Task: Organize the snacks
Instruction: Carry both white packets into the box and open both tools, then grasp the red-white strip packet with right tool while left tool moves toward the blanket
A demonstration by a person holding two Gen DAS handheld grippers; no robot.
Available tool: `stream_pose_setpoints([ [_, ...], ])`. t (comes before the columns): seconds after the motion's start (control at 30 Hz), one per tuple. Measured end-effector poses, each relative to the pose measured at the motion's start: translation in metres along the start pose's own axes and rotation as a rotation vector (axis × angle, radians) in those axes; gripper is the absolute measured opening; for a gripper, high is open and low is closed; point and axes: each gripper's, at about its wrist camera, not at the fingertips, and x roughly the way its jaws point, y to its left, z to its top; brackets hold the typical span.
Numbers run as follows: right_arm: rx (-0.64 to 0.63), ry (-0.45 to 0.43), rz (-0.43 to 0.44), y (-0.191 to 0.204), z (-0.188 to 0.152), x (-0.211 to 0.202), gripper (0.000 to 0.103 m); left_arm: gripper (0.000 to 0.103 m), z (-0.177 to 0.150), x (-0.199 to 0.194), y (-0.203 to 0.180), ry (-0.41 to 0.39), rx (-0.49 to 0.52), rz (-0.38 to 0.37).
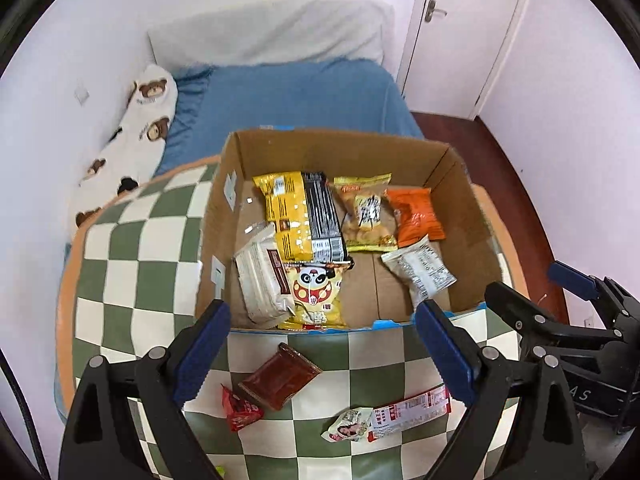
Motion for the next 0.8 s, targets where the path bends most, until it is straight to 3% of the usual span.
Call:
stream_pose_setpoints([
  [0.27,0.027,-0.095,0.002,0.005,-0.013,-0.055,0.098,0.094,-0.011,-0.048,0.000,-0.111,-0.005,0.004],
  [0.5,0.071,-0.118,0.022,0.007,-0.026,-0.076,0.098,0.095,-0.023,-0.063,0.002,-0.139,-0.014,0.008],
  [0.67,0.170,-0.018,0.111,-0.006,-0.049,-0.050,0.098,0.100,-0.046,-0.043,0.012,-0.113,-0.033,0.085],
  [0.8,0.324,0.144,0.181,-0.026,-0.092,0.004,0.098,0.100,-0.077,-0.008,0.022,-0.025,-0.024,0.149],
])
